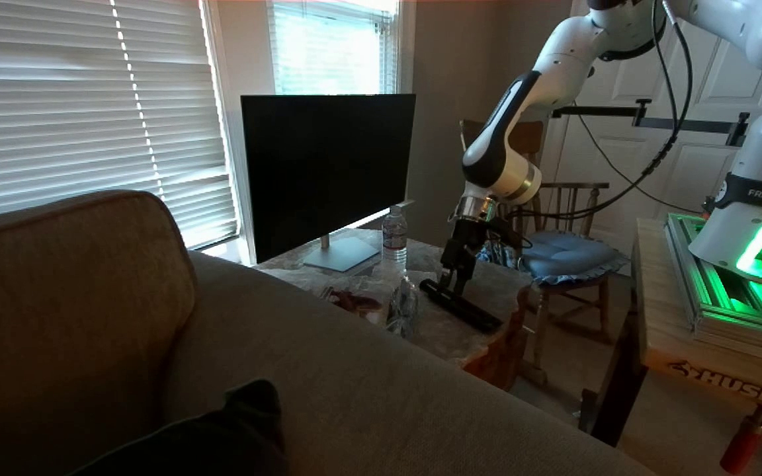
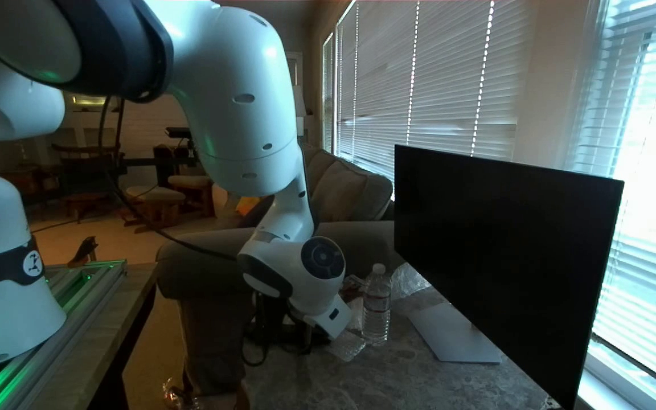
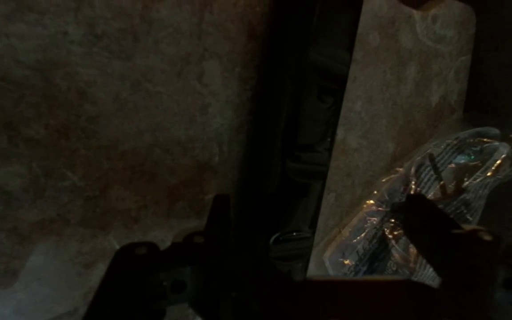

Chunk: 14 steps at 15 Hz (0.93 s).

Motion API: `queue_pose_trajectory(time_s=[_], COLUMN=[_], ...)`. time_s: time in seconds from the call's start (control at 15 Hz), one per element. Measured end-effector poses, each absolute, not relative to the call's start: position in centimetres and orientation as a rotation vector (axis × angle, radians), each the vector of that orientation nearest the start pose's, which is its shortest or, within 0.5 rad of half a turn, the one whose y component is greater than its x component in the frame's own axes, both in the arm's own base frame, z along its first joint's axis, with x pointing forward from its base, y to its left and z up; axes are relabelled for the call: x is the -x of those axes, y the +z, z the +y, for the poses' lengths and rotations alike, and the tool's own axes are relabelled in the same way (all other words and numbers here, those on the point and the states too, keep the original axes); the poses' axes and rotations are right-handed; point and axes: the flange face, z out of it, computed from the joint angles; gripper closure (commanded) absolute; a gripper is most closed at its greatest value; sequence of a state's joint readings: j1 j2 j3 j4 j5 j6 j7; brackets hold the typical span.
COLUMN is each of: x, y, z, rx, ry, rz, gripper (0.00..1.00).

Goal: Place the black remote control right side up.

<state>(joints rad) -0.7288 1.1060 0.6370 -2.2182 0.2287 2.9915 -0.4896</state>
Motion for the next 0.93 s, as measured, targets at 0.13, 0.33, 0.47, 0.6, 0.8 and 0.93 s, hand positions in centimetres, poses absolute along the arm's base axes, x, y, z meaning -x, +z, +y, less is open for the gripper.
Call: queue_pose_trajectory(time_s=[0.13,0.33,0.47,0.6,0.8,0.93], x=[-46.4,-46.1,-46.0,-45.9,-45.8,-45.8], y=[-3.2,-3.6,-3.8,-3.9,-4.0,-3.8], z=[2.5,2.6,2.8,3.0,3.5,4.1], rx=[2.493,2.479,2.467,2.456,2.435,2.42], ry=[0.03,0.032,0.033,0.034,0.034,0.03], rz=[0.099,0.096,0.095,0.093,0.092,0.078], gripper=[0.0,0.0,0.0,0.0,0.0,0.0])
